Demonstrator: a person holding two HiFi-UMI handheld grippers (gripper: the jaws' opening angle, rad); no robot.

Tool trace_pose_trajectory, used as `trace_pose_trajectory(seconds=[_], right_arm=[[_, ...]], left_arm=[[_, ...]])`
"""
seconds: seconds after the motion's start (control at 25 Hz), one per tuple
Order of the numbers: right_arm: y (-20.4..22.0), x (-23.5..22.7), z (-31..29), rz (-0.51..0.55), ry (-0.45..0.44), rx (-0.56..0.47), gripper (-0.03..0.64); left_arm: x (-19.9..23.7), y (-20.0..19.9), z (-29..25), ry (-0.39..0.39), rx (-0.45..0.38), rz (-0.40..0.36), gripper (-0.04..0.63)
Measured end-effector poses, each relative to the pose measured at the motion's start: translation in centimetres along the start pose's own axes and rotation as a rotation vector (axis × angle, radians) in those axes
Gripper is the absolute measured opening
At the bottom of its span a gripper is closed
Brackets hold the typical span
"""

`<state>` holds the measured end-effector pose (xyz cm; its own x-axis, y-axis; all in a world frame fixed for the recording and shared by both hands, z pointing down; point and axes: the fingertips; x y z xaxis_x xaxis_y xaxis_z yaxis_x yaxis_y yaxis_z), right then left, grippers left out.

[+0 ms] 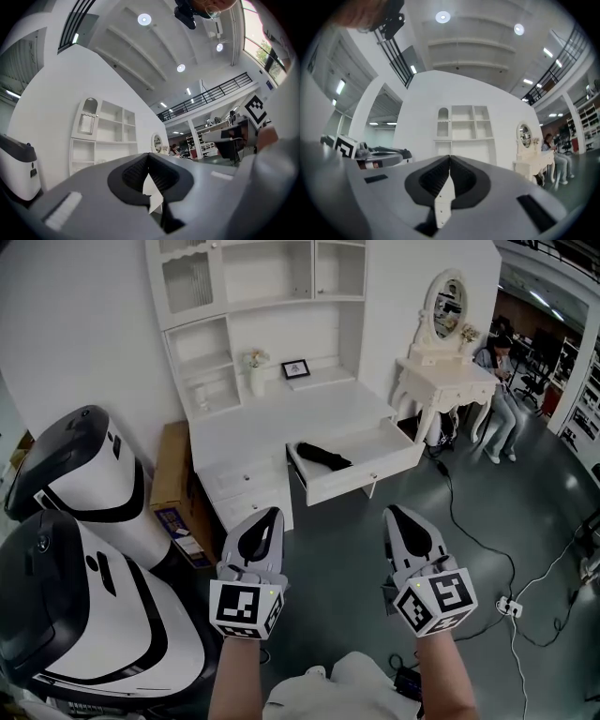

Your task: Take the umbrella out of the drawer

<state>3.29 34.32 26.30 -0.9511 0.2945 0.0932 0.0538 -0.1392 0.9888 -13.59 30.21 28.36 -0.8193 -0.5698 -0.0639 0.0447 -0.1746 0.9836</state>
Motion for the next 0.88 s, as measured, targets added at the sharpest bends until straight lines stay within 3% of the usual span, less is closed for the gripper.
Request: trace_pose_trajectory(seconds=[0.2,0.44,0.88], right_arm=[[0.4,-0.5,-1.6,-0.01,-0.021,0.016,0.006],[1.9,-1.1,-4.9,0.129,-0.016,0.074,0.006],[4.0,-6.7,-13.8,0.141,-0.068,0.091,0.006]], left_arm=[[1.0,0.7,-1.1,-0.006,0.002,0.006,0.011],[2.0,1.8,-3.9,-0.008,0.017,0.004,0.011],[5.3,3.7,-13.3,-0.051,0.025,-0.006,0.011]])
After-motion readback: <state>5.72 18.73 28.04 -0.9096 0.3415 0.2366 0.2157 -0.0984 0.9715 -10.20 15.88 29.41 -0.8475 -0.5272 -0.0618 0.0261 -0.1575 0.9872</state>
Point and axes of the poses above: the fingertips, and each gripper's own axes: z backward along the fingers, x to its left, y out of its underside, and after that the axes turned 4 degrees about z, right-handed
